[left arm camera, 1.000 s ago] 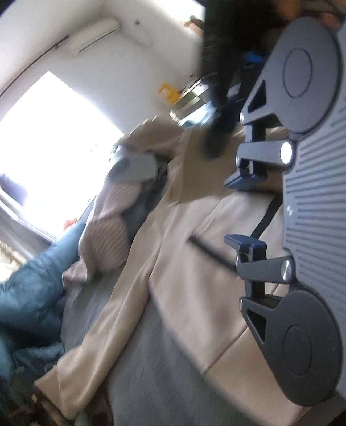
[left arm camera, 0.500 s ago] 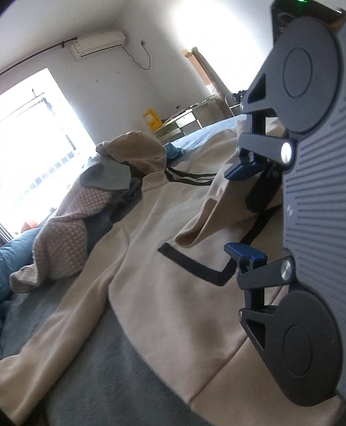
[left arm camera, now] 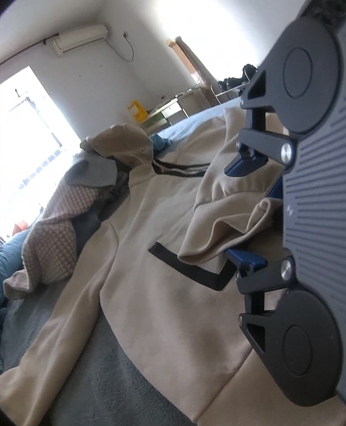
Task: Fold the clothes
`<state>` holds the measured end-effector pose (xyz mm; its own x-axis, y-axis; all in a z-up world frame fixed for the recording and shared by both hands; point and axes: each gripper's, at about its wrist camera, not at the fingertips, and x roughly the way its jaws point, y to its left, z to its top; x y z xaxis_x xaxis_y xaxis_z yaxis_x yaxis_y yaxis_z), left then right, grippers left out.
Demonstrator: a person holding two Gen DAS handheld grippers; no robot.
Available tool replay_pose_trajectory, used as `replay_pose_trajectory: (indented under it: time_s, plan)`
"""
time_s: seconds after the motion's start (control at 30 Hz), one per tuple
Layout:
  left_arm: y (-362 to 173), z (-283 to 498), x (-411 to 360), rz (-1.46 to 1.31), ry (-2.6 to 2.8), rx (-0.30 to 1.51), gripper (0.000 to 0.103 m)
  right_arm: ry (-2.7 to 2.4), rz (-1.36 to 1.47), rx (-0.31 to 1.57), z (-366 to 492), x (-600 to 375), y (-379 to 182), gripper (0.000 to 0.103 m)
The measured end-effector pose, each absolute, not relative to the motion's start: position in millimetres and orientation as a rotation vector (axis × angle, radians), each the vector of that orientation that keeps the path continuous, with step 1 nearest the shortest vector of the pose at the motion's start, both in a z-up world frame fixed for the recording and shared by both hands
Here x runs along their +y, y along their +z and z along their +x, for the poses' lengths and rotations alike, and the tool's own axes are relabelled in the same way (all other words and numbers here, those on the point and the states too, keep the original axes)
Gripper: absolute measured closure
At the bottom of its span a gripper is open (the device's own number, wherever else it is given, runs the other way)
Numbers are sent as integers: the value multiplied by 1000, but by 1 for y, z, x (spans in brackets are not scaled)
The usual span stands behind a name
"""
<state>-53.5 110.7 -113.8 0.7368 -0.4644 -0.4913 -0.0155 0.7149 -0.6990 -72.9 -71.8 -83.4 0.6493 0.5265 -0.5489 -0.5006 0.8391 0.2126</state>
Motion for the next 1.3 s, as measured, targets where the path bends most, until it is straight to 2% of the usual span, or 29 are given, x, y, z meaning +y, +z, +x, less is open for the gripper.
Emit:
replay_pose_trajectory:
  time_s: [0.2,0.37,0.53,0.7,0.77,0.8,0.9,1.07,1.3]
  plan:
    - [-118,-48,110,-740,-222,726,64,541,179,633,-100,-115,-75,66]
    - [-120,-43,111,-747,-176,736,85,432,582,685,-109,-198,-83,65]
    - [-119,-40,109,-755,-155,736,97,294,870,684,-107,-253,-102,64]
    - [-103,-46,113,-763,-204,674,97,200,1083,676,-96,-281,-122,64]
    - [-101,-49,115,-759,-198,663,98,193,1137,673,-90,-284,-129,78]
    - [-100,-50,116,-755,-191,659,98,208,1146,663,-90,-283,-129,95]
    - [-99,-53,120,-742,-172,646,98,252,1147,635,-90,-278,-126,100]
    - [-95,-59,126,-720,-140,624,98,273,1089,629,-90,-273,-119,100]
    - [-98,-68,135,-692,-77,603,97,235,1125,698,-92,-281,-142,100]
